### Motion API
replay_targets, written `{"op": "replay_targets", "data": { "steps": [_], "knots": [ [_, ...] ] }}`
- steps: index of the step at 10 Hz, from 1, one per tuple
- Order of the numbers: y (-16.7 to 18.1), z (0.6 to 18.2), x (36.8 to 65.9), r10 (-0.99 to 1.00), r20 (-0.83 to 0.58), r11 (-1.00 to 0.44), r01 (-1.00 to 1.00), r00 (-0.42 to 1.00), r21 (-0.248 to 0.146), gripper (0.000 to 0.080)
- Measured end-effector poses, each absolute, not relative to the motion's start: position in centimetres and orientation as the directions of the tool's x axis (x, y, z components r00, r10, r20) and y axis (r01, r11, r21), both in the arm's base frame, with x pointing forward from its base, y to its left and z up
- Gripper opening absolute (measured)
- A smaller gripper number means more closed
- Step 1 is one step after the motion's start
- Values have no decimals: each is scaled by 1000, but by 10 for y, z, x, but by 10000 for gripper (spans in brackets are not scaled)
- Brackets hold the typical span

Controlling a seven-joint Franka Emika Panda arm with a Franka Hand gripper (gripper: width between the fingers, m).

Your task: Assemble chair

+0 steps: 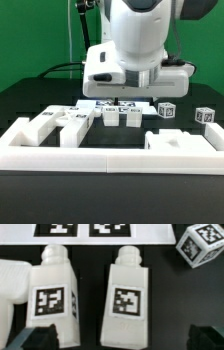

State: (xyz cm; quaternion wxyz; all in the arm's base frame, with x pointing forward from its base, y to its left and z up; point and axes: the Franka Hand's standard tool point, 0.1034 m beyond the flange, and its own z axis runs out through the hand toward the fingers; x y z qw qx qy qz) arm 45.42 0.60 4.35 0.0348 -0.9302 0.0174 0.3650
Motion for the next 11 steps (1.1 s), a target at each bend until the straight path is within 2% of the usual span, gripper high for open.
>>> {"op": "replay_targets", "data": {
  "steps": [5,7,8,11],
  "knots": [
    [7,36,451,-5,-699,-997,-57,715,-51,648],
    [9,38,443,5,-778,-997,-58,628,-54,648],
    [10,34,447,12,-810,-997,-57,586,-55,648],
    [12,34,456,13,-791,-997,-51,612,-56,648]
  ]
}}
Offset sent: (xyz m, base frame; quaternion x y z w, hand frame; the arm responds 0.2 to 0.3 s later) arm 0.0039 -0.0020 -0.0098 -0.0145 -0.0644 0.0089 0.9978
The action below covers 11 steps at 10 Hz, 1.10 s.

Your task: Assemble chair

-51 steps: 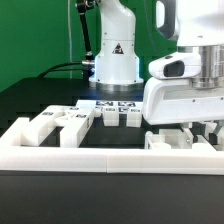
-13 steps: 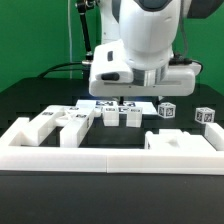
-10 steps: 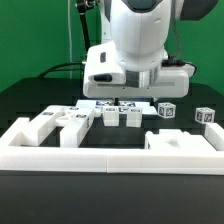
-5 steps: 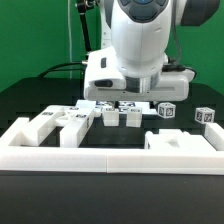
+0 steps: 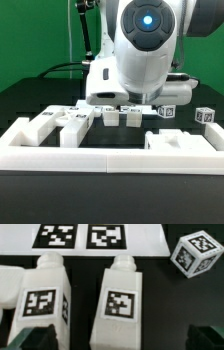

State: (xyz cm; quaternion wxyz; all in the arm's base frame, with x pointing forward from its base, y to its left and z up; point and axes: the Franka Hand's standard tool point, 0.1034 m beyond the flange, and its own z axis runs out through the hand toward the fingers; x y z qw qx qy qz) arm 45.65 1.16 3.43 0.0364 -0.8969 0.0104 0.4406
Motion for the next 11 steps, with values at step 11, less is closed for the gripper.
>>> {"op": "replay_targets", "data": {
  "steps": [11],
  "knots": [
    [15,8,442,25,-771,-998,-32,636,-59,648]
  ]
}}
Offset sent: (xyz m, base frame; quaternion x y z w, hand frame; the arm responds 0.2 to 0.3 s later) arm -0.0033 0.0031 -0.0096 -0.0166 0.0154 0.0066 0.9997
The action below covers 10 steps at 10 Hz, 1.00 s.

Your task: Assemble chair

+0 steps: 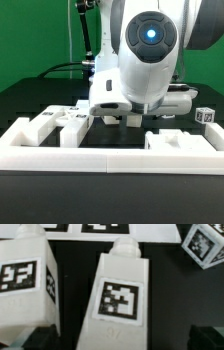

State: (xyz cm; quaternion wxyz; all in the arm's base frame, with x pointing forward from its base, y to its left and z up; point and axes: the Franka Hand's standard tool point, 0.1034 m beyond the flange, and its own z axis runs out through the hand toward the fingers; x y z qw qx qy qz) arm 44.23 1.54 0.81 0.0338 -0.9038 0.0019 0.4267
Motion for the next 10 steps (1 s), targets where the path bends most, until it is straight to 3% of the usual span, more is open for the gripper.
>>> {"op": "replay_targets", "data": {
  "steps": [4,6,7,8,10],
  "knots": [
    [16,4,436,24,-774,-998,-32,633,-58,648],
    [16,4,436,25,-774,-998,-32,633,-59,378],
    [16,4,436,25,-774,-998,-32,633,-59,378],
    [16,4,436,25,-774,-998,-32,633,-59,290],
    [16,4,436,25,-774,-998,-32,633,-59,290]
  ]
}}
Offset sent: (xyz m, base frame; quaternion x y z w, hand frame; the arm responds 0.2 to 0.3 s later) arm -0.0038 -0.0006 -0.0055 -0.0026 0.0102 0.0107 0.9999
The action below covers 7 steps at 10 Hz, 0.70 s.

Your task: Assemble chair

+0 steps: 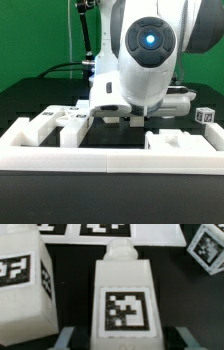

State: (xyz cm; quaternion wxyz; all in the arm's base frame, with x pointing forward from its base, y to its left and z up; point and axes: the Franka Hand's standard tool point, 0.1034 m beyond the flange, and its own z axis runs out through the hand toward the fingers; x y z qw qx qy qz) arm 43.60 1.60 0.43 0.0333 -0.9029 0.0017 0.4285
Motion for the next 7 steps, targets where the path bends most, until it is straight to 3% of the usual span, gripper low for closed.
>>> {"op": "replay_targets", "data": {
  "steps": [4,7],
  "knots": [
    [17,12,443,55,-766,-997,-13,640,-82,290],
    [28,48,470,38,-772,-995,-46,635,-86,291]
  ]
}}
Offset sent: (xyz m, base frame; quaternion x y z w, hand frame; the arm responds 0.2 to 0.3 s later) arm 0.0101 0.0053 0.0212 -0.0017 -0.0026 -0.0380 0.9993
